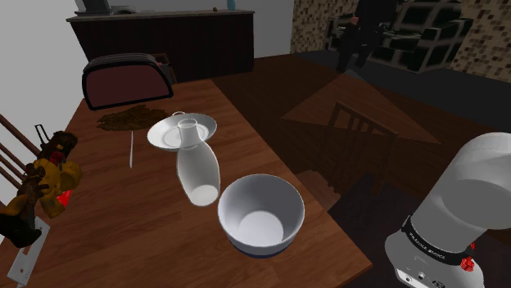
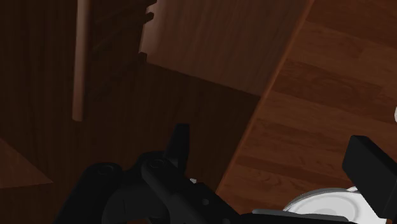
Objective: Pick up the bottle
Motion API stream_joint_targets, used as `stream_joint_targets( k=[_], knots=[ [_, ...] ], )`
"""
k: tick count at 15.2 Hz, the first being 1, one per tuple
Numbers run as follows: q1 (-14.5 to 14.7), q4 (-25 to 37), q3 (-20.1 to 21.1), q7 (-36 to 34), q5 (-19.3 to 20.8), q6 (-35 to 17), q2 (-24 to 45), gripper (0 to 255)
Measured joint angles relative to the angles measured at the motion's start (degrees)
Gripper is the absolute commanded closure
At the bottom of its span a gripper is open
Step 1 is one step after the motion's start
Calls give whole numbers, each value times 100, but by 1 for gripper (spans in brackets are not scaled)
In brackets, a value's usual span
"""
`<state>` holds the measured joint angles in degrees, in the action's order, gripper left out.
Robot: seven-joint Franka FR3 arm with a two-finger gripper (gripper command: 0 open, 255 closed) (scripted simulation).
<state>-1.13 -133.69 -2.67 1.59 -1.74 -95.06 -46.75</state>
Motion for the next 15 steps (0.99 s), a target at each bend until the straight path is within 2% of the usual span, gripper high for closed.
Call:
stream_joint_targets(
  k=[3,6,15],
  knots=[
    [37,56,141,-155,-70,-56,124,0],
    [139,82,534,-587,-257,-211,328,0],
    [316,898,1635,-1866,-556,-575,1566,0]
  ],
)
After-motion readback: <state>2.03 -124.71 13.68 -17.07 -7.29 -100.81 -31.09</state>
